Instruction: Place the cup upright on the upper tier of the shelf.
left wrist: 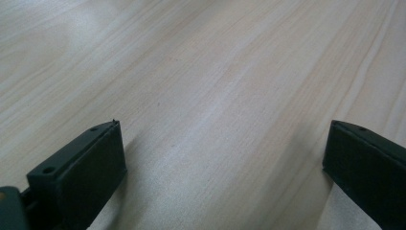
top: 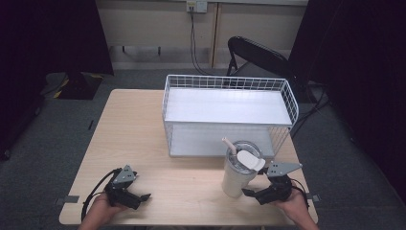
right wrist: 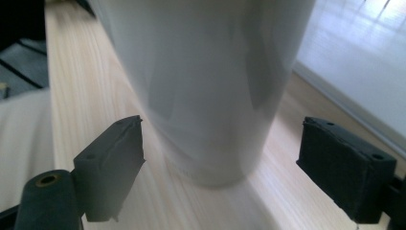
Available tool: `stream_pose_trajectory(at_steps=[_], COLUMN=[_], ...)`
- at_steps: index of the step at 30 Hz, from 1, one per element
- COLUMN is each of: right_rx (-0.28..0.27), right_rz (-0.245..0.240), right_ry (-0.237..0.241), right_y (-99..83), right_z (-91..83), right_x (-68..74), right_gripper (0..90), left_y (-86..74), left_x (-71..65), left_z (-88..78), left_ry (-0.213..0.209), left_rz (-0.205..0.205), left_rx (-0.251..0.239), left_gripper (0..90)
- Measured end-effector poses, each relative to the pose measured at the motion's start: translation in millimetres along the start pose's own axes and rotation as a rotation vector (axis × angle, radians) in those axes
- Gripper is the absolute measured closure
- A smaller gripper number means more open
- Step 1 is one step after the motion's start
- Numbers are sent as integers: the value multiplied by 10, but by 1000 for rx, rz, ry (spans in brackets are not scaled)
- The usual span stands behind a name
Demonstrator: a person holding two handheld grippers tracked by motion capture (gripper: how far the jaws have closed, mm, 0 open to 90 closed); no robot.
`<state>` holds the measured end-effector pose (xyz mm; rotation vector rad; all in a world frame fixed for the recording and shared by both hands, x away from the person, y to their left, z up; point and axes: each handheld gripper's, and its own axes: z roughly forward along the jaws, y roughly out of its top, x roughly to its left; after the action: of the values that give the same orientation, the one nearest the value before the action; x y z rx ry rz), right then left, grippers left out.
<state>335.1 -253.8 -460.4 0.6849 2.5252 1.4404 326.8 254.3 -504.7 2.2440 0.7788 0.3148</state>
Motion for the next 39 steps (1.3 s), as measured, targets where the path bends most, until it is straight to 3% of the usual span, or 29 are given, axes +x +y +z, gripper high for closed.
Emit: stream_pose_trajectory(at_steps=[5,8,13,22,30,36,39], right_rx=[-22,-46,-58,-120,-253,-293,-283], right_rz=[-26,-18,-36,-4,-2,-9,-12], right_ry=[7,24,-1,7,-35,-57,-66], right_y=[67,97,162,128,42,27,51], right_z=[20,59,150,201,221,240,241], right_x=[10,19,57,48,109,143,157], right_gripper=[140,129,97,84,83,87,87], left_y=[0,0,0,0,0,0,0], left_x=[0,0,0,1,0,0,0], left_z=[0,0,0,0,0,0,0], left_ry=[0,0,0,0,-1,0,0], left_rz=[0,1,1,0,-1,0,0], left_rx=[0,0,0,0,0,0,0], left_gripper=[1,1,1,1,1,1,1])
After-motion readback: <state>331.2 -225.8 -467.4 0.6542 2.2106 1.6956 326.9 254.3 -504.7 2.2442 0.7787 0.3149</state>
